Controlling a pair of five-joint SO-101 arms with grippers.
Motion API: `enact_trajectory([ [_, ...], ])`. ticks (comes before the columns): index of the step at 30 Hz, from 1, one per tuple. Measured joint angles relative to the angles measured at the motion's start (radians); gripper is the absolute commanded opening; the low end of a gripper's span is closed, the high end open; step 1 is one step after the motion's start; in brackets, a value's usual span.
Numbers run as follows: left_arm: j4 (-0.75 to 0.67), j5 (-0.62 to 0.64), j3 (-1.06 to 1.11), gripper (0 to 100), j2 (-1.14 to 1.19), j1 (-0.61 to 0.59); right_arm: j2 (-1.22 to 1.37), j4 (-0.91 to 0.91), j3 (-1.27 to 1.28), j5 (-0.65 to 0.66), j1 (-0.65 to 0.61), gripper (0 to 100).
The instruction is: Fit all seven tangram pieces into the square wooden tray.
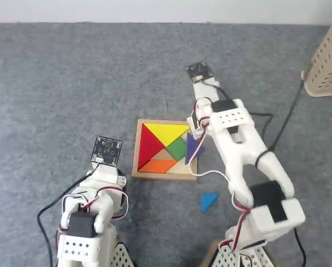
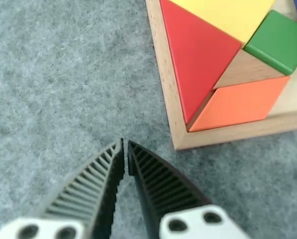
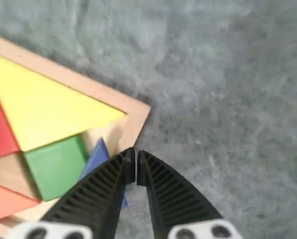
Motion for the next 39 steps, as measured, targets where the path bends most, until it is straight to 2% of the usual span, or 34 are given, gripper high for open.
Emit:
enact_trajectory([
  [6,0.000,0.000,0.000,1,0.000,0.000,0.044,0.006,0.000,0.014,0.003,0.6],
  [10,0.000,0.000,0.000,1,0.000,0.000,0.044,0.086,0.002,0.014,0.005,0.6],
  [14,0.000,0.000,0.000,1,0.000,0.000,0.028,0.100,0.078,0.014,-0.005,0.6],
  [22,0.000,0.000,0.000,1,0.000,0.000,-0.150,0.100,0.230,0.014,-0.121,0.6],
  [31,0.000,0.000,0.000,1,0.000,0.000,-0.336,0.064,0.241,0.008,-0.103,0.6],
  [36,0.000,0.000,0.000,1,0.000,0.000,-0.298,0.014,0.215,0.002,-0.193,0.6],
  [39,0.000,0.000,0.000,1,0.000,0.000,-0.204,0.008,0.169,0.002,-0.198,0.6],
])
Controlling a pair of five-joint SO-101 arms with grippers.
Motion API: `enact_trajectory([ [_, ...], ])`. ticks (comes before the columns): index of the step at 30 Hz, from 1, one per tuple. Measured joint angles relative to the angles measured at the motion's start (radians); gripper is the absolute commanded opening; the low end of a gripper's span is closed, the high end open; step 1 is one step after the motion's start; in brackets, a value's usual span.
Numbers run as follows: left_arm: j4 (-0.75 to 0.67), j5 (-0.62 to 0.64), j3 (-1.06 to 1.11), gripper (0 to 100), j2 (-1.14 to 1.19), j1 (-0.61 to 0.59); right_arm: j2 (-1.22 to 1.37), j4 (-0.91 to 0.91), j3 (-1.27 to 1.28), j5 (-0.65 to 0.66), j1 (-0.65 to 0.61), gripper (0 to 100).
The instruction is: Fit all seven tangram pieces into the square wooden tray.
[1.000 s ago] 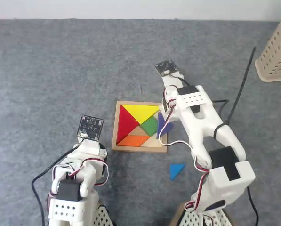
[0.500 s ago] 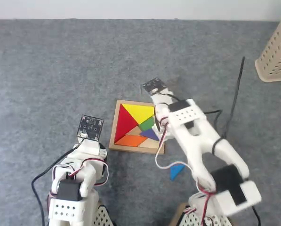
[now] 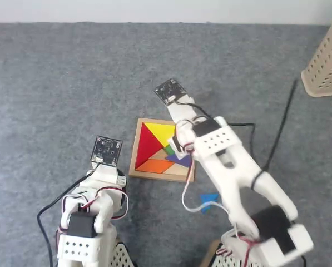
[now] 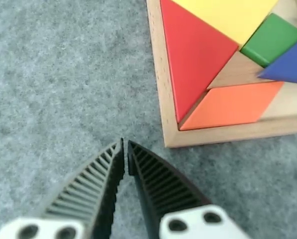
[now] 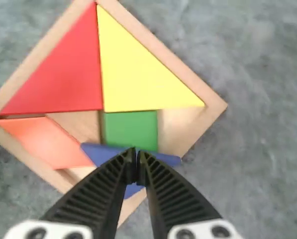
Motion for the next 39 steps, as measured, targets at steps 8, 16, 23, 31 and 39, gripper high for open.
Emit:
enact_trajectory([
  [8,0.000,0.000,0.000,1,0.000,0.000,0.107,-0.002,-0.034,0.000,0.000,0.6],
  [16,0.000,0.000,0.000,1,0.000,0.000,0.107,0.046,-0.034,0.000,-0.032,0.6],
  [23,0.000,0.000,0.000,1,0.000,0.000,0.106,0.072,-0.034,0.000,-0.057,0.6],
  [31,0.000,0.000,0.000,1,0.000,0.000,0.091,0.107,-0.031,0.000,-0.060,0.6],
  [39,0.000,0.000,0.000,1,0.000,0.000,-0.164,0.161,0.080,0.000,-0.046,0.9],
])
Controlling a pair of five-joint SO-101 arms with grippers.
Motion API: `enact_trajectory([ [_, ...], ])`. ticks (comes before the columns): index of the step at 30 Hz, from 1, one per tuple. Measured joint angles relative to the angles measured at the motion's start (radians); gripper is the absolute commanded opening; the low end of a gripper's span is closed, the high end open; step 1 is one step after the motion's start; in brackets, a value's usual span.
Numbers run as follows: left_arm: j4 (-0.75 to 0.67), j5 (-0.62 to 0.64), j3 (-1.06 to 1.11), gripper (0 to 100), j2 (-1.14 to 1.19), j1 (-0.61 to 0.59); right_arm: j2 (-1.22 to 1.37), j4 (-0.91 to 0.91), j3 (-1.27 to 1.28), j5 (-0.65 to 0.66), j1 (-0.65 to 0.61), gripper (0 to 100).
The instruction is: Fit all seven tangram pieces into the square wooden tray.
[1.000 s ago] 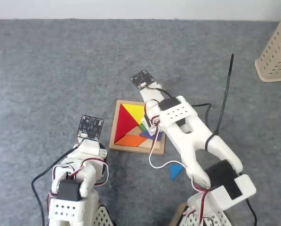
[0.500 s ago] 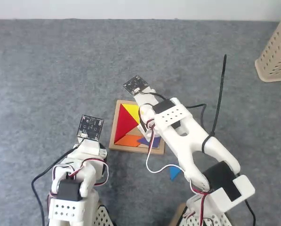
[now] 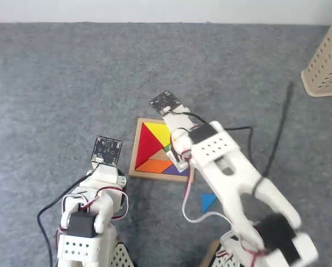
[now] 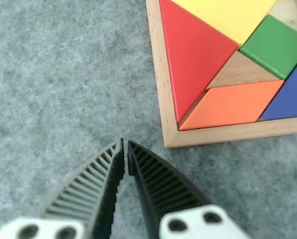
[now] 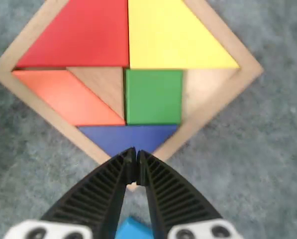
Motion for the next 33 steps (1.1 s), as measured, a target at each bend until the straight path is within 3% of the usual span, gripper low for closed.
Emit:
enact_trajectory([
  [3,0.000,0.000,0.000,1,0.000,0.000,-0.114,0.103,0.034,0.023,0.064,1.0],
  [9,0.000,0.000,0.000,1,0.000,0.000,-0.226,0.327,0.178,0.295,0.135,1.0],
  [19,0.000,0.000,0.000,1,0.000,0.000,-0.285,0.196,0.396,0.379,0.049,1.4],
  [25,0.000,0.000,0.000,1,0.000,0.000,-0.290,0.133,0.445,0.382,-0.034,12.6],
  [33,0.000,0.000,0.000,1,0.000,0.000,-0.299,0.041,0.502,0.416,-0.057,13.5],
])
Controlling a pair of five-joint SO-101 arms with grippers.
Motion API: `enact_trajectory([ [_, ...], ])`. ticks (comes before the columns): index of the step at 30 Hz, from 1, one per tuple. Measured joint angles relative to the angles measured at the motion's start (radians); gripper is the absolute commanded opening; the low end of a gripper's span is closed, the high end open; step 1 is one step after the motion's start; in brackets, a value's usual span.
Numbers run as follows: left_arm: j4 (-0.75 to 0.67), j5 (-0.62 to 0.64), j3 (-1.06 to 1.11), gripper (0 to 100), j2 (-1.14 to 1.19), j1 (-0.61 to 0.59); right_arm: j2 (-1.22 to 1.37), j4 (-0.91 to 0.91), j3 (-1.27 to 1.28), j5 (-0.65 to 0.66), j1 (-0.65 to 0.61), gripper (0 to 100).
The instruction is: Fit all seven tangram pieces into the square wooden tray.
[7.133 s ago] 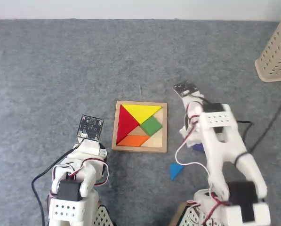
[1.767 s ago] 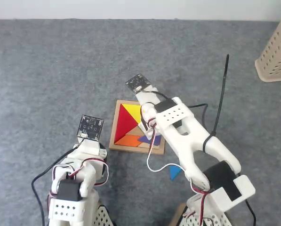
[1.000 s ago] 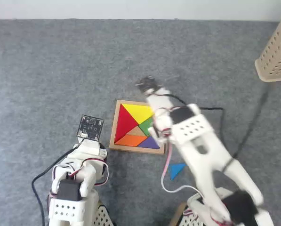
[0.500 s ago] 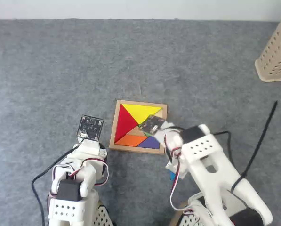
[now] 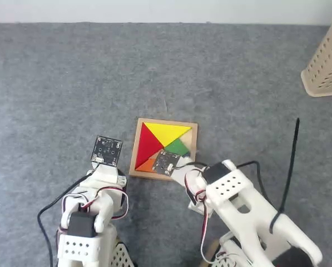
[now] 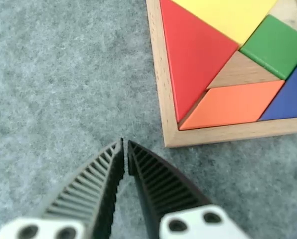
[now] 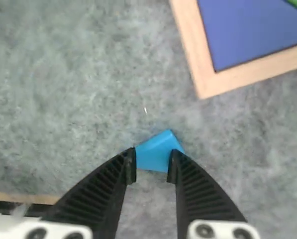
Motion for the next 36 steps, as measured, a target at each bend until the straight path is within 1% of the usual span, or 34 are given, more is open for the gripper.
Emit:
enact_trajectory([
  [10,0.000,0.000,0.000,1,0.000,0.000,-0.003,0.000,0.002,0.020,0.002,13.6],
  [12,0.000,0.000,0.000,1,0.000,0.000,-0.003,0.000,0.002,0.029,0.002,15.9],
  [14,0.000,0.000,0.000,1,0.000,0.000,-0.009,0.002,0.003,0.069,0.000,20.5],
  [18,0.000,0.000,0.000,1,0.000,0.000,-0.009,0.020,0.006,0.201,0.002,30.5],
  [21,0.000,0.000,0.000,1,0.000,0.000,-0.009,0.029,0.005,0.295,0.002,34.1],
  [26,0.000,0.000,0.000,1,0.000,0.000,-0.009,0.054,0.005,0.431,-0.005,34.0],
  [31,0.000,0.000,0.000,1,0.000,0.000,-0.009,0.054,0.005,0.476,-0.005,33.7],
  [36,0.000,0.000,0.000,1,0.000,0.000,-0.009,0.054,0.005,0.494,-0.005,24.7],
])
